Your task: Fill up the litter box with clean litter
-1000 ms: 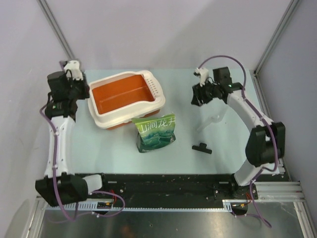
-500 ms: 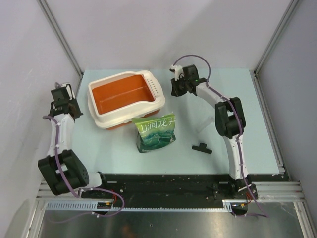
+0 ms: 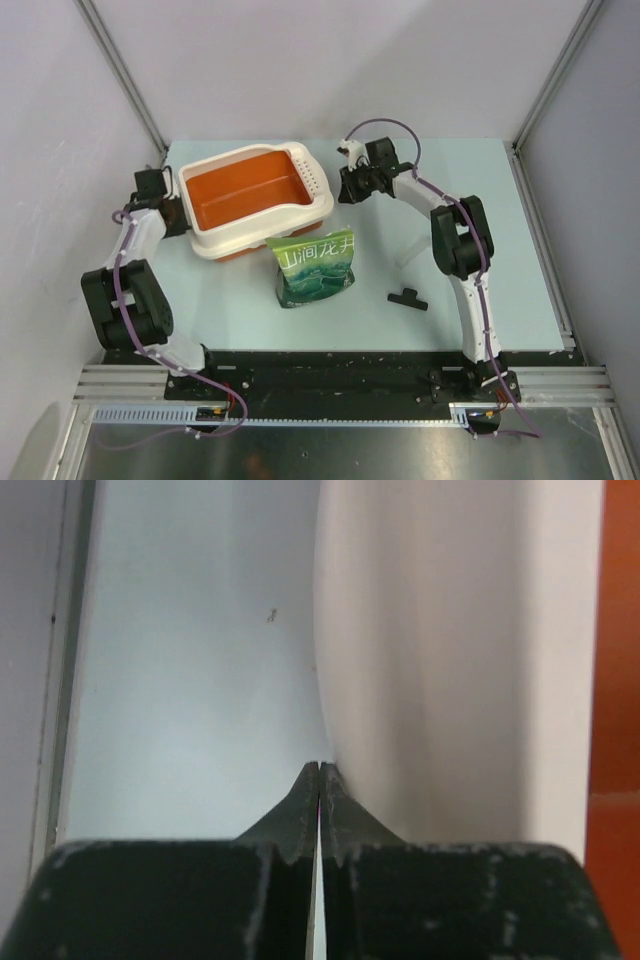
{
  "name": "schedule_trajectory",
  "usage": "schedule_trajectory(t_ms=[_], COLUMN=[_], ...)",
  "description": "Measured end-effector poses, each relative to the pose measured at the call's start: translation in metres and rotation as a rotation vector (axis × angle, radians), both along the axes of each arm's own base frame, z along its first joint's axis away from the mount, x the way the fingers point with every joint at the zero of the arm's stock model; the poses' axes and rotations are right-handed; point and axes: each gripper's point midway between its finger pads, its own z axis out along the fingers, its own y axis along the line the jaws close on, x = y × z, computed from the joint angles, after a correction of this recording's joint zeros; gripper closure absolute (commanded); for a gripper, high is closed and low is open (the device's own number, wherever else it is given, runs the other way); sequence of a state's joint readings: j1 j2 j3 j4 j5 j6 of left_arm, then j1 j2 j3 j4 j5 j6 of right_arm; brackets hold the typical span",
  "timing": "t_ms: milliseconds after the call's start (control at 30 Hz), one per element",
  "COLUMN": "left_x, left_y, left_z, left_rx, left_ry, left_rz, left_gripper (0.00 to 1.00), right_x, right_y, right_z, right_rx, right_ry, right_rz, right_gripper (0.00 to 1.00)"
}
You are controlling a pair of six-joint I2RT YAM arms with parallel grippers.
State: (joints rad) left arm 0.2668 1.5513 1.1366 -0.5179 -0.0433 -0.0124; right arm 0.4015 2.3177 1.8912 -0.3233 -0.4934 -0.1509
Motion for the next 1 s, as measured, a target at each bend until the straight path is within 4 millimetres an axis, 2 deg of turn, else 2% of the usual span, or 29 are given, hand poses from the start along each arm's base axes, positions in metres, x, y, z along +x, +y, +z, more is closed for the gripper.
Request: schedule_trajectory(t_ms=[300, 367, 500, 700, 867, 933, 1000], left_x=[0.035, 0.046, 0.068, 0.099, 0.107, 0.107, 0.107], left_y=[-0.036, -0.042, -0.058, -0.09, -0.11, -0.112, -0.112], left_z=[0.005, 0.007, 0.009, 0.01, 0.01, 0.01, 0.012], left_rx=[0.016, 0.015, 0.01, -0.015, -0.022, -0.021, -0.021], left_ry=[-0.01, -0.02, -0.032, -0.063, -0.072, -0.073, -0.077], left_rz=[-0.11, -0.129, -0.175, -0.264, -0.311, -0.315, -0.314], left_gripper=[1.0, 1.0, 1.0, 1.0, 1.0, 1.0, 1.0], right_x=[-0.033, -0.044, -0.052, -0.069, -0.09, -0.091, -0.085], right_y=[-0.013, -0.02, -0.031, -0.036, -0.043, -0.051, -0.068], right_z=[-0.003, 0.003, 0.014, 0.026, 0.034, 0.047, 0.061], right_rx=[0.011, 0.02, 0.028, 0.027, 0.028, 0.044, 0.054], right_ry=[0.071, 0.084, 0.078, 0.052, 0.073, 0.068, 0.06], right_rz=[0.034, 0.04, 0.037, 0.056, 0.065, 0.057, 0.029], right_gripper=[0.76, 0.76, 0.75, 0.75, 0.76, 0.77, 0.8])
